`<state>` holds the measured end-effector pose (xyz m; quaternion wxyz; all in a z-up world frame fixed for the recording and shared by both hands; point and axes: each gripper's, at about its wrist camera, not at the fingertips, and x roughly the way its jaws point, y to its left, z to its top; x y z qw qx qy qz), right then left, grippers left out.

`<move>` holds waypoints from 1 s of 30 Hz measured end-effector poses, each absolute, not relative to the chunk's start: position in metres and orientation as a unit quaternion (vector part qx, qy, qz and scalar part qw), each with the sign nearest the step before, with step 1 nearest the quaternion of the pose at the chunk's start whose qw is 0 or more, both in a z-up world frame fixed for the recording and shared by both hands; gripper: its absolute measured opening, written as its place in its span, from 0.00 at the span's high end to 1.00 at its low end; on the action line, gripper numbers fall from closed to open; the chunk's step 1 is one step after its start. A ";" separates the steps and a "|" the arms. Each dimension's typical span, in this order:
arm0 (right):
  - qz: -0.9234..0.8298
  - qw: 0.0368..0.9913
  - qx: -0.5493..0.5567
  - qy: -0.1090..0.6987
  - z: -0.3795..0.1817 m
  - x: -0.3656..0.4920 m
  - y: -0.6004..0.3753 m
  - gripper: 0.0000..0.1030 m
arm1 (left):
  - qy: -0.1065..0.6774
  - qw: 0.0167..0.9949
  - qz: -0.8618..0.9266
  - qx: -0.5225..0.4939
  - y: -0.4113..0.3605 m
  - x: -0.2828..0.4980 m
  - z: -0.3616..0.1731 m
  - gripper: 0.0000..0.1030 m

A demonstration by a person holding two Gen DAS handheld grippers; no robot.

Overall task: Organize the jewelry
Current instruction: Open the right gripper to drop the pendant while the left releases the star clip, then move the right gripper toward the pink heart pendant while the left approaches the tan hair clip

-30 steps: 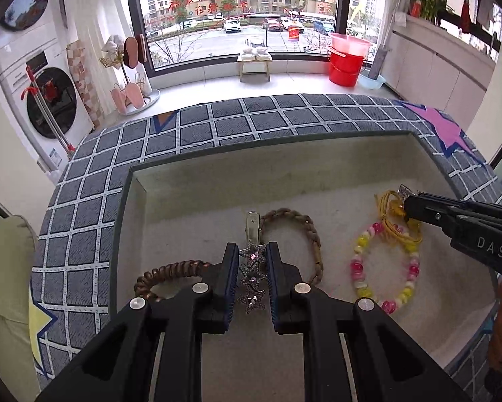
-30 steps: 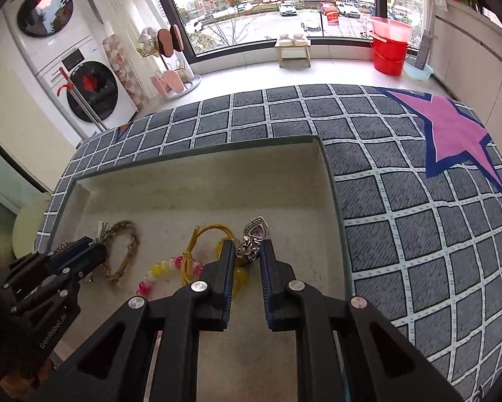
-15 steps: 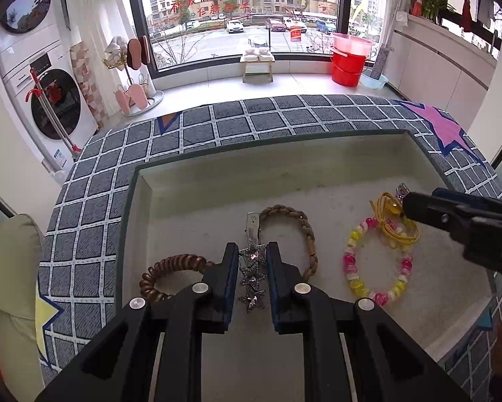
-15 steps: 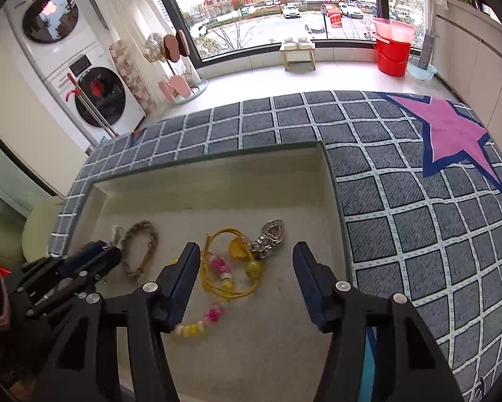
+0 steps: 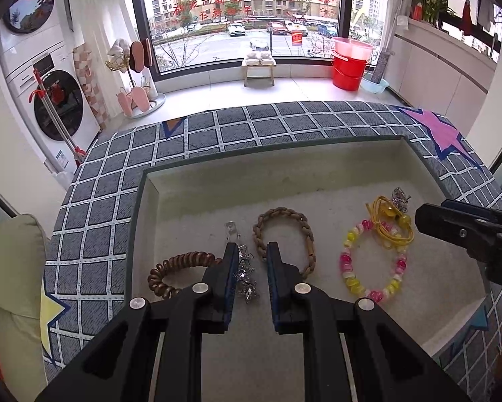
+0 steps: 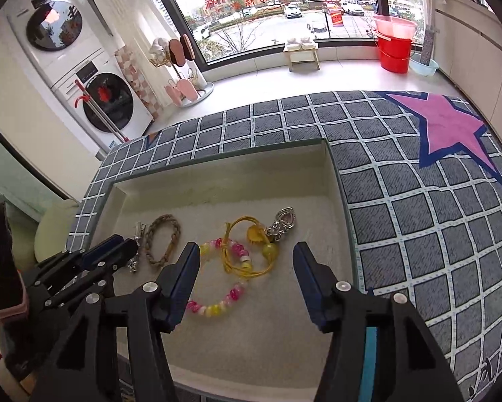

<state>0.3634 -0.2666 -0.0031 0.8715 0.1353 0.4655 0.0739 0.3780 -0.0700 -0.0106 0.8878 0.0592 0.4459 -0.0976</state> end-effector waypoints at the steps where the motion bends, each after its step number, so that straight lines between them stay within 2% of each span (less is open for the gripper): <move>1: 0.076 0.870 0.139 0.468 -0.003 0.363 -0.267 0.40 | 0.446 0.888 -0.096 0.058 -0.069 0.378 -0.010 0.70; 9: 0.080 0.865 0.148 0.472 0.000 0.357 -0.270 0.40 | 0.434 0.896 -0.085 0.047 -0.058 0.372 -0.001 0.68; 10: 0.081 0.864 0.151 0.473 0.000 0.356 -0.270 0.40 | 0.432 0.897 -0.085 0.045 -0.057 0.371 0.001 0.26; 11: 0.082 0.863 0.154 0.475 0.002 0.353 -0.270 0.38 | 0.430 0.898 -0.079 0.042 -0.055 0.369 0.003 0.00; 13: 0.084 0.862 0.160 0.474 0.003 0.350 -0.271 0.33 | 0.402 0.913 -0.065 0.036 -0.049 0.364 0.010 0.00; 16: 0.083 0.863 0.164 0.470 0.007 0.342 -0.273 0.27 | 0.405 0.911 -0.073 0.030 -0.045 0.361 0.012 0.00; 17: 0.081 0.864 0.163 0.469 0.009 0.340 -0.273 0.20 | 0.403 0.912 -0.072 0.030 -0.043 0.360 0.013 0.00; 19: 0.082 0.866 0.165 0.465 0.013 0.333 -0.274 0.18 | 0.398 0.914 -0.072 0.031 -0.040 0.355 0.015 0.00; 20: 0.082 0.867 0.166 0.463 0.015 0.329 -0.274 0.11 | 0.396 0.915 -0.071 0.032 -0.037 0.351 0.016 0.00; 25: 0.088 0.882 0.179 0.427 0.031 0.302 -0.276 0.10 | 0.394 0.916 -0.077 0.026 -0.024 0.326 0.018 0.00; 30: 0.088 0.882 0.171 0.431 0.045 0.279 -0.275 0.10 | 0.397 0.913 -0.089 0.036 -0.020 0.291 0.016 0.00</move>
